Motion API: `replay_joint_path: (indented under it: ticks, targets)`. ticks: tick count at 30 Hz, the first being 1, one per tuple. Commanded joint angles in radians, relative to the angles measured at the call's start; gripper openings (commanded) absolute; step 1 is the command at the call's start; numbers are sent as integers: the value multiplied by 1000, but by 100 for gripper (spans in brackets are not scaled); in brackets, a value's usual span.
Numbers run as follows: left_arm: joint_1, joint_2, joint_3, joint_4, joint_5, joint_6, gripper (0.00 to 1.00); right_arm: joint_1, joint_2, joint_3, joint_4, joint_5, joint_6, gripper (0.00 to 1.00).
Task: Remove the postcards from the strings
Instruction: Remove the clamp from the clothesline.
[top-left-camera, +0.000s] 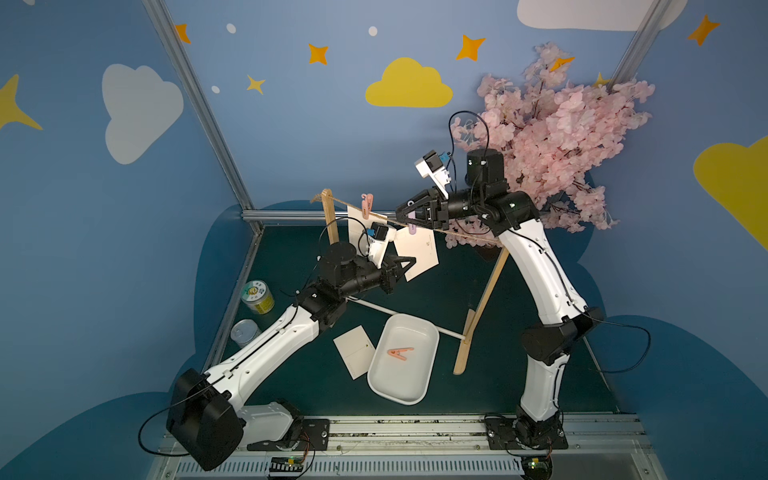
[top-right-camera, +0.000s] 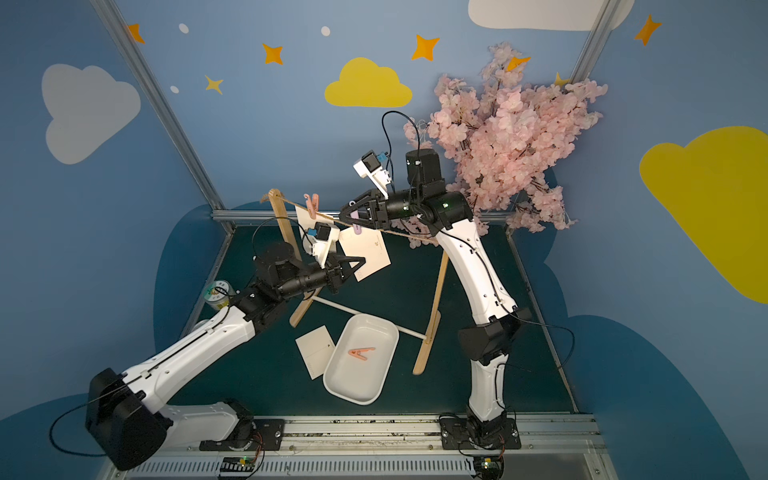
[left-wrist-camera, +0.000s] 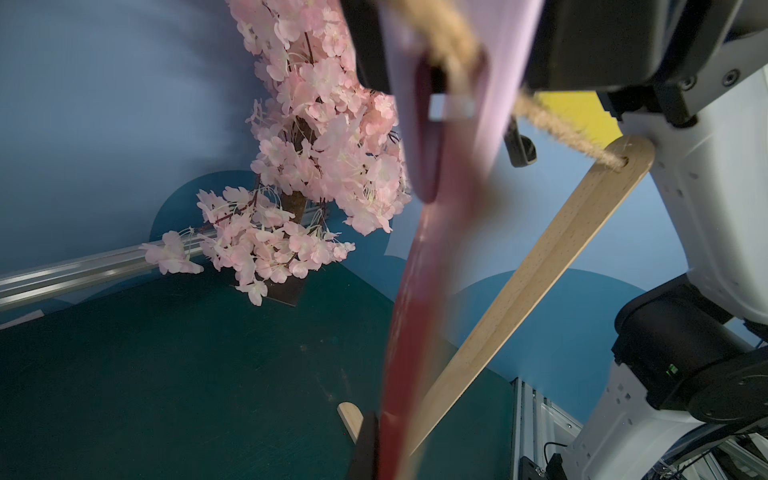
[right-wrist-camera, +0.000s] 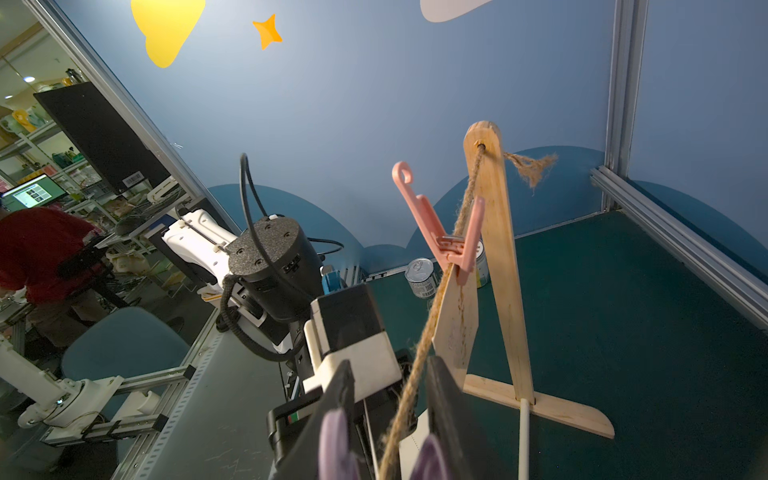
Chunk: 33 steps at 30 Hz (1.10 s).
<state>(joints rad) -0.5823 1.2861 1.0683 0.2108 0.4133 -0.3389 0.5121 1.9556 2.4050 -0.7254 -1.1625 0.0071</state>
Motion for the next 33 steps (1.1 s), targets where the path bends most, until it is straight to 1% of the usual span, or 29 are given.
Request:
replay_joint_path:
  ticks: [1, 3, 7, 10, 13, 16, 24, 33]
  targets:
    - [6, -21, -10, -1, 4, 14, 3, 9, 9, 31, -14, -16, -1, 30]
    - [6, -20, -10, -1, 4, 14, 3, 11, 8, 30, -12, -14, 0, 30]
    - [5, -22, -12, -1, 4, 14, 3, 11, 9, 32, -11, -12, -1, 26]
    - [5, -24, -11, -1, 4, 14, 3, 13, 9, 32, -11, -11, 3, 21]
    - [6, -24, -12, -2, 3, 14, 3, 14, 10, 31, -11, -11, 3, 12]
    - [6, -26, -12, -2, 3, 14, 3, 15, 12, 32, -12, -9, 2, 1]
    - [6, -31, -16, 2, 4, 12, 3, 20, 12, 32, -19, 4, -3, 0]
    - [6, -31, -25, 2, 0, 11, 3, 44, -1, 32, -57, 107, -57, 0]
